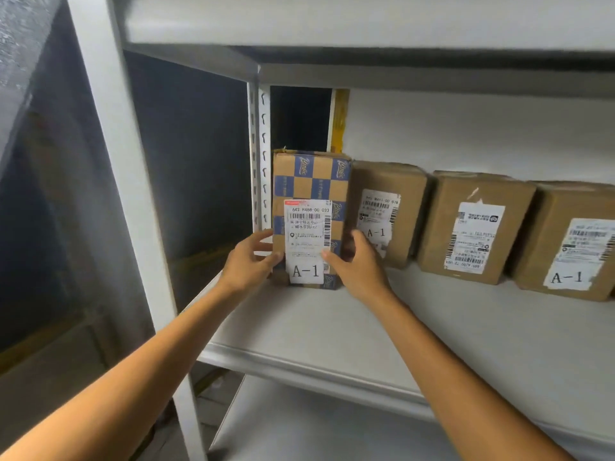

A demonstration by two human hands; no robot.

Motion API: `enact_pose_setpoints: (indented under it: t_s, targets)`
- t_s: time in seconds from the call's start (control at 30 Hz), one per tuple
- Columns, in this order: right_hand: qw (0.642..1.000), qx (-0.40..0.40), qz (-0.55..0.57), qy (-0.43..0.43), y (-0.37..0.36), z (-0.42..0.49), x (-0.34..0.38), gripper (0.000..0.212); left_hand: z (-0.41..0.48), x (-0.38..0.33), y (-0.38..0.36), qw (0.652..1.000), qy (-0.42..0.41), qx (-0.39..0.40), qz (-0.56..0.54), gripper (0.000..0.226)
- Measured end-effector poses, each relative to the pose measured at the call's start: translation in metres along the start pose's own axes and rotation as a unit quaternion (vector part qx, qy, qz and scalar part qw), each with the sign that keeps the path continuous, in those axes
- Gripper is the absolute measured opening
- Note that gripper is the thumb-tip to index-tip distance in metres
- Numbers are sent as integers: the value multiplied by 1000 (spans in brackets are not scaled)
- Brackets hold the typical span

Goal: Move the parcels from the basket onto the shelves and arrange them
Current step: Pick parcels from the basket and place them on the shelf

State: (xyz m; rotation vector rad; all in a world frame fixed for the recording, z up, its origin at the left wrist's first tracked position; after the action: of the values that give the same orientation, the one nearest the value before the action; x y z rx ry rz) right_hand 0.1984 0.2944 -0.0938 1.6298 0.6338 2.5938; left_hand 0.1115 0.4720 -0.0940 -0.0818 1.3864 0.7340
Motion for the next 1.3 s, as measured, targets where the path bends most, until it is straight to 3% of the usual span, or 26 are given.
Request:
enact_pose_setpoints:
  t_s: [0.13, 0.37, 0.53, 0.63, 0.77, 0.9, 1.1, 1.3]
  targets:
    - [999, -24, -15, -27, -4, 1, -5, 27, 13, 4, 1, 1000, 1, 14, -6, 48]
    - [999, -34, 21, -37, -12, -14, -1, 28, 13, 8, 6, 999, 11, -26, 25, 35]
    - [998, -20, -59, -32, 13, -34, 3, 35, -7, 9, 12, 991, 3, -61, 116, 16]
    - [992, 1, -125, -23, 35, -52, 6, 46, -24, -1, 10, 987, -59, -24, 145, 8]
    - [970, 45, -239, -18, 75, -82, 8, 64, -54, -22, -14, 952, -133, 97, 257, 29]
    - [956, 58, -283, -50, 127, -113, 5, 76, -86, -53, -52, 922, -188, 134, 310, 49]
    - [953, -8, -299, -48, 229, -167, -6, 78, -126, -108, -158, 863, -277, 204, 371, 61]
    - [932, -97, -321, -139, 359, -232, -38, 82, -170, -173, -284, 830, -364, 269, 327, 65]
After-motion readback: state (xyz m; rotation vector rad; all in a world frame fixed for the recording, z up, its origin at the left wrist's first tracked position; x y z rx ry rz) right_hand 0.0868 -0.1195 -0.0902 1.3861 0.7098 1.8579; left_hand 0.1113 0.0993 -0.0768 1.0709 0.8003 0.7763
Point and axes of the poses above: each hand's wrist, its own z-axis towards the middle knuckle, its own y-axis out of the back of the hand, x = y × z, the point moved 4 cm from there along z, towards the middle knuckle, and after that the axes turned 3 degrees about z, right-handed, at the moved point
